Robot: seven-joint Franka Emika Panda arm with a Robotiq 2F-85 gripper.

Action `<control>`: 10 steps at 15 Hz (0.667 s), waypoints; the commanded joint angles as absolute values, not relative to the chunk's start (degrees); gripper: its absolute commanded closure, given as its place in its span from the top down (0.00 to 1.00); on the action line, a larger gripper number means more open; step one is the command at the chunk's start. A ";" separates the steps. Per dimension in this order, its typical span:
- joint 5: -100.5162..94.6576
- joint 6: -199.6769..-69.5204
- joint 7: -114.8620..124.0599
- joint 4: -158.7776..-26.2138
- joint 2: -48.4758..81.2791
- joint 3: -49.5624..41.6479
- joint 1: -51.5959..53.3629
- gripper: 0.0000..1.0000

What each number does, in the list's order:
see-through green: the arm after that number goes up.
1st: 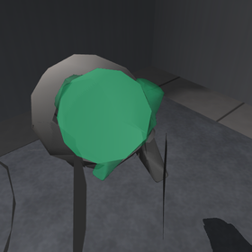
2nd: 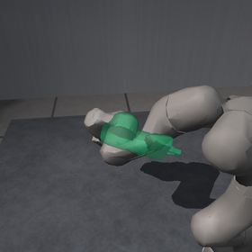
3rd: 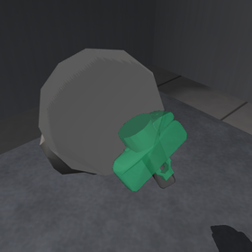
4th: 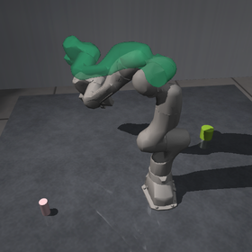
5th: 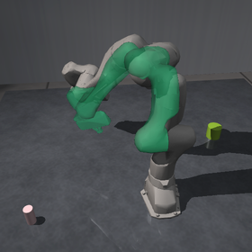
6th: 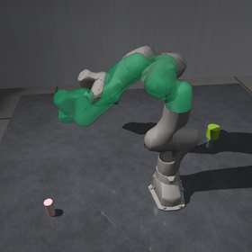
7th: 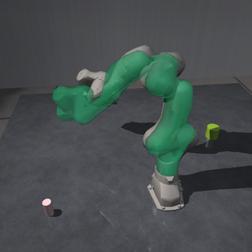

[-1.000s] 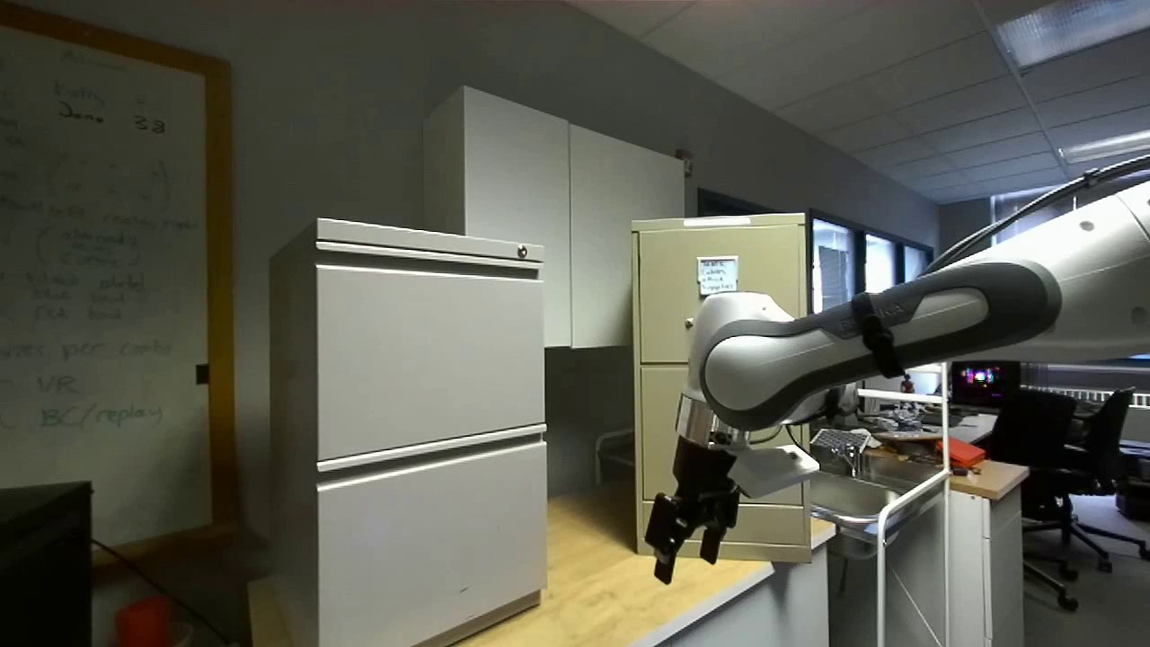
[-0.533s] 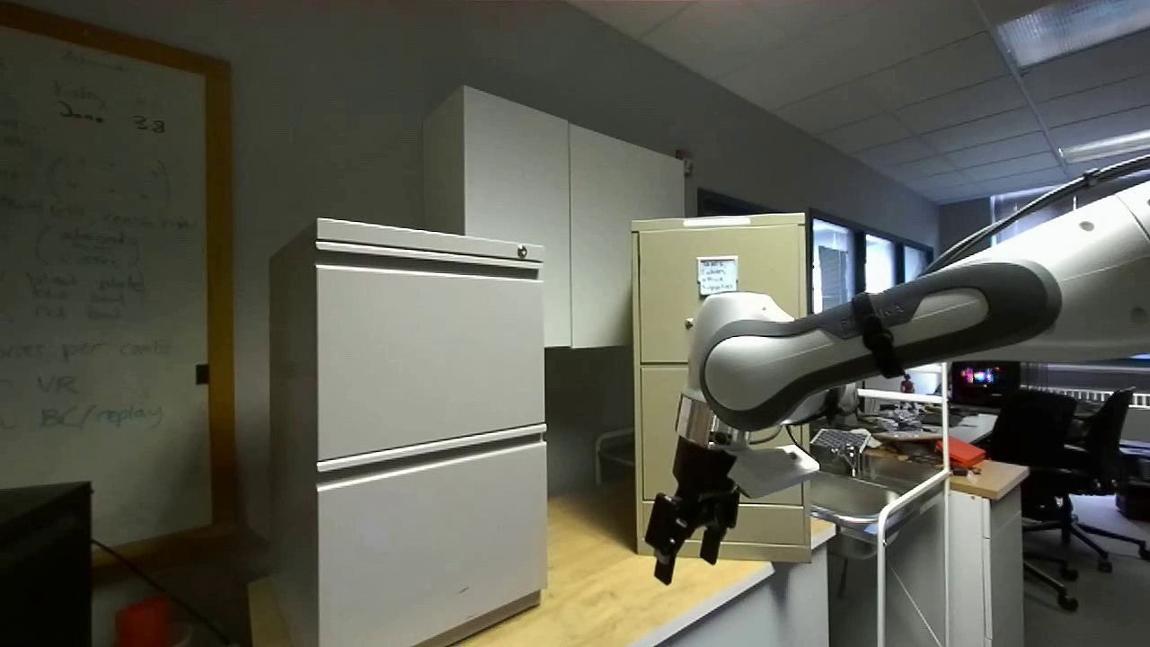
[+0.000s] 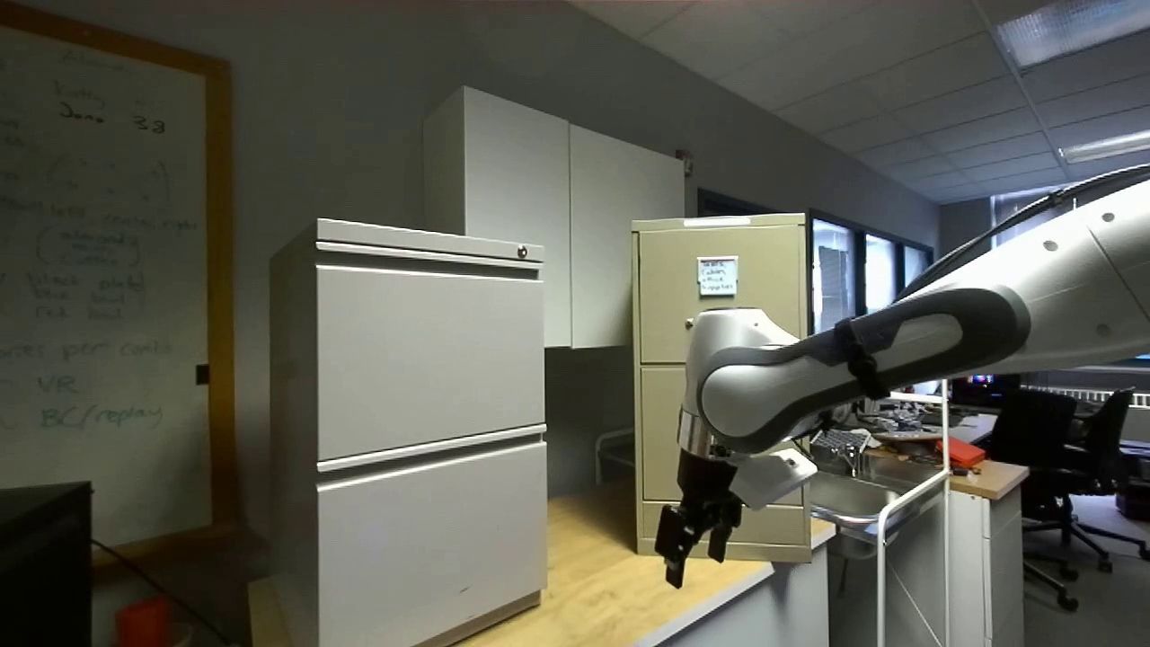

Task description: Open the bottom drawer of the cabinet at the right

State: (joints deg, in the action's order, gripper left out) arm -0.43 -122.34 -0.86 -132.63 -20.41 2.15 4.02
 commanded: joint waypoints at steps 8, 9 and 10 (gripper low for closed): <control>-25.16 -131.08 -2.01 -115.93 -0.54 -2.14 -6.72 1.00; -23.88 -129.86 -2.94 -113.27 1.33 -2.80 -6.70 1.00; -22.57 -128.85 -4.05 -110.77 2.70 -3.26 -6.53 1.00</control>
State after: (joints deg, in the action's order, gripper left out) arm -24.22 -132.31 -1.25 -119.97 -3.21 -2.00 -6.92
